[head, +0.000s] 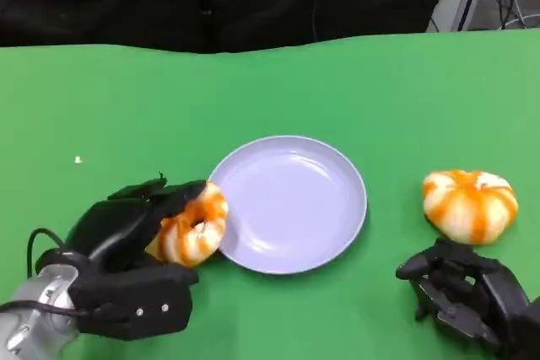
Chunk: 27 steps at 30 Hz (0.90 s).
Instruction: Grasp the bread from the table and place it into the plate.
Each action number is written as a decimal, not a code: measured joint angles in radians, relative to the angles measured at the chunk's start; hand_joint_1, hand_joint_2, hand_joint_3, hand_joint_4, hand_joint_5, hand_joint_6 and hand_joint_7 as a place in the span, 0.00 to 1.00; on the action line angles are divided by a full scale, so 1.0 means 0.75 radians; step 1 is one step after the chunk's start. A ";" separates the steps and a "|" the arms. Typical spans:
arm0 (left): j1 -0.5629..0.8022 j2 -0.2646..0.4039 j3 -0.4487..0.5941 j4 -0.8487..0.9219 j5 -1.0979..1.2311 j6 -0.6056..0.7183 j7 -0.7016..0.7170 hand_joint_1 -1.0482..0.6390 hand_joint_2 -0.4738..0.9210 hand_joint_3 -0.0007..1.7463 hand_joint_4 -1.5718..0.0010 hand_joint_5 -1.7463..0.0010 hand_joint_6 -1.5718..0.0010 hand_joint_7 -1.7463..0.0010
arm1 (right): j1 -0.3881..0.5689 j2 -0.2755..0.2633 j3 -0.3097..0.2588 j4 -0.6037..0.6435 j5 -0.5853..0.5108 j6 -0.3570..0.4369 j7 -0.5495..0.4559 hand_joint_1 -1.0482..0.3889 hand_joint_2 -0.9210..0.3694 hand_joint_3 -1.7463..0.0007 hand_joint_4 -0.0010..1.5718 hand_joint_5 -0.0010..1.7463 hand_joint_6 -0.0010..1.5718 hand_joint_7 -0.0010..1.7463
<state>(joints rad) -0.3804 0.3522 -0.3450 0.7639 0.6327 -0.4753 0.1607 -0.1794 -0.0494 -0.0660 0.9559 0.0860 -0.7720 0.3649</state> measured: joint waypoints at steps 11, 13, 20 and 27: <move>-0.004 0.000 -0.004 0.002 -0.001 0.000 0.001 0.35 0.99 0.04 0.84 0.98 0.76 0.99 | 0.000 0.000 0.000 0.000 0.000 0.000 0.000 0.54 0.00 0.75 0.42 0.99 0.48 0.60; -0.007 0.000 -0.010 0.008 -0.006 -0.008 0.000 0.53 0.98 0.03 0.80 0.97 0.74 0.99 | 0.000 0.000 0.000 -0.001 -0.001 0.000 -0.003 0.54 0.00 0.75 0.42 0.99 0.48 0.60; -0.008 0.003 -0.029 -0.029 -0.016 -0.005 -0.073 0.64 0.99 0.02 0.77 0.99 0.72 0.99 | 0.001 0.000 0.000 -0.001 0.001 0.002 -0.003 0.54 0.00 0.75 0.41 1.00 0.48 0.60; -0.008 0.004 -0.029 -0.049 -0.016 0.011 -0.089 0.64 0.99 0.01 0.75 0.99 0.70 0.99 | 0.001 0.000 0.000 -0.001 0.002 0.002 0.002 0.53 0.00 0.75 0.42 1.00 0.48 0.61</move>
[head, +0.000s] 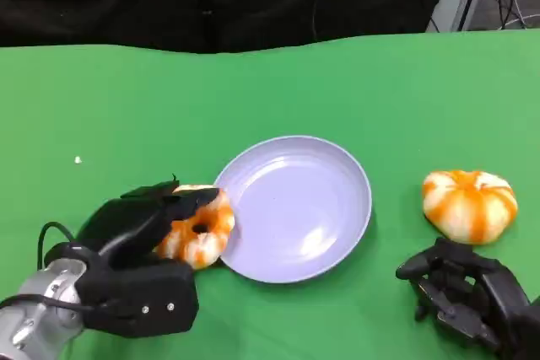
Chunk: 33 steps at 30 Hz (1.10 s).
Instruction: Grasp the bread from the table and place it into the plate.
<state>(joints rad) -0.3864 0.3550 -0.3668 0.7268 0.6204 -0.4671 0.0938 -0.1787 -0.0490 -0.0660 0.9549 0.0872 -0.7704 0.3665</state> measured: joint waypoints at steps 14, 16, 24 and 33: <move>-0.020 -0.029 0.004 0.089 0.002 -0.042 0.196 0.59 1.00 0.09 0.38 0.42 0.23 0.86 | 0.000 0.000 0.001 0.000 -0.010 -0.002 -0.010 0.54 0.00 0.75 0.42 1.00 0.48 0.60; -0.027 -0.040 0.004 0.121 0.003 -0.060 0.257 0.57 1.00 0.11 0.44 0.25 0.22 0.81 | 0.000 0.001 0.000 0.000 -0.010 -0.002 -0.006 0.54 0.00 0.74 0.42 1.00 0.48 0.60; -0.044 -0.067 -0.007 0.174 0.006 -0.059 0.361 0.57 1.00 0.07 0.56 0.01 0.49 0.31 | 0.000 0.000 0.000 0.000 -0.010 -0.003 -0.005 0.54 0.00 0.75 0.42 1.00 0.49 0.60; -0.043 -0.081 -0.013 0.189 0.009 -0.048 0.427 0.58 1.00 0.06 0.56 0.00 0.54 0.22 | 0.000 0.000 0.000 0.000 -0.016 -0.004 -0.012 0.53 0.00 0.74 0.43 1.00 0.49 0.60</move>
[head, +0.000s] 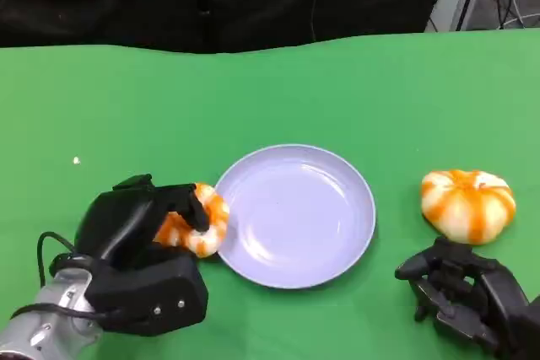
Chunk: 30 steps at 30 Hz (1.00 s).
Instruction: Grasp the bread from the table and place it into the plate.
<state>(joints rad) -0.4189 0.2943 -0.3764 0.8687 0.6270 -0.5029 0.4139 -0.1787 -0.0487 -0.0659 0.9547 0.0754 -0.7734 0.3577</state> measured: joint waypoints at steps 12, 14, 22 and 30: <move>0.017 0.000 -0.007 0.007 0.008 -0.013 0.098 0.58 1.00 0.08 0.55 0.00 0.49 0.28 | 0.000 0.000 -0.002 -0.002 -0.007 0.000 0.000 0.53 0.00 0.75 0.41 1.00 0.48 0.60; 0.029 0.000 -0.007 -0.005 0.009 -0.015 0.124 0.59 1.00 0.09 0.55 0.00 0.49 0.28 | 0.000 0.000 -0.002 -0.002 -0.007 0.000 0.000 0.53 0.00 0.75 0.41 0.99 0.48 0.60; 0.080 0.015 0.029 -0.128 0.014 -0.037 0.190 0.60 0.86 0.33 0.54 0.02 0.50 0.27 | -0.002 0.000 -0.004 0.000 0.002 0.001 0.013 0.54 0.00 0.75 0.42 0.99 0.48 0.60; 0.165 0.056 0.080 -0.359 0.038 -0.011 0.203 0.60 0.82 0.37 0.52 0.05 0.46 0.33 | -0.004 0.000 -0.004 0.001 0.003 0.004 0.015 0.55 0.00 0.74 0.42 1.00 0.48 0.59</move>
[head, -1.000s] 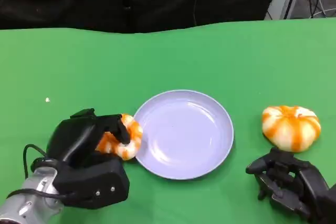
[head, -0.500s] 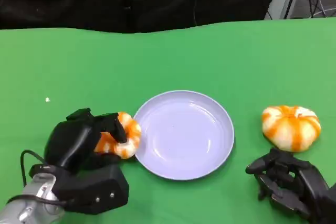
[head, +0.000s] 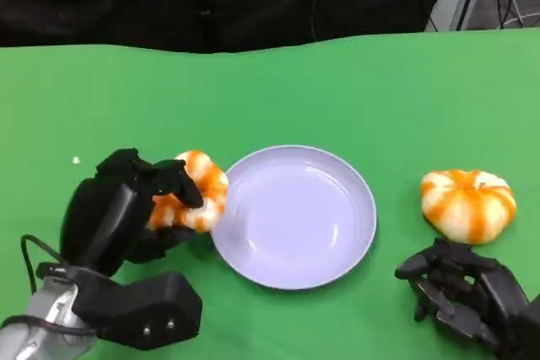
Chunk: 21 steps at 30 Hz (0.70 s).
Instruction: Grasp the bread from the table and place it into the plate.
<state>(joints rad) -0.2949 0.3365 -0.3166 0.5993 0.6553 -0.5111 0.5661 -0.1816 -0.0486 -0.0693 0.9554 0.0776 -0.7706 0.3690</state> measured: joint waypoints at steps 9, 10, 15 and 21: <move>0.080 0.012 0.041 -0.270 0.018 0.033 -0.023 0.59 0.81 0.40 0.47 0.13 0.41 0.43 | 0.000 -0.001 0.000 0.001 -0.003 0.000 -0.006 0.54 0.00 0.75 0.42 1.00 0.48 0.59; 0.082 0.012 0.042 -0.293 0.018 0.035 -0.033 0.59 0.81 0.40 0.46 0.13 0.39 0.45 | 0.000 -0.001 0.000 0.001 -0.003 0.000 -0.006 0.54 0.00 0.75 0.42 1.00 0.48 0.59; 0.087 -0.003 0.037 -0.400 0.041 0.045 -0.074 0.57 0.80 0.42 0.46 0.12 0.39 0.44 | -0.001 -0.001 0.001 0.003 -0.003 0.000 -0.006 0.54 0.00 0.75 0.42 1.00 0.48 0.59; 0.086 -0.037 0.022 -0.407 0.060 0.046 -0.114 0.57 0.79 0.43 0.47 0.11 0.40 0.43 | -0.008 0.000 0.002 0.013 -0.004 -0.003 -0.012 0.54 0.00 0.75 0.42 0.99 0.49 0.59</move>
<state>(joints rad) -0.2301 0.3085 -0.3001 0.2941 0.7000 -0.4769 0.4809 -0.1874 -0.0486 -0.0681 0.9653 0.0748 -0.7731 0.3599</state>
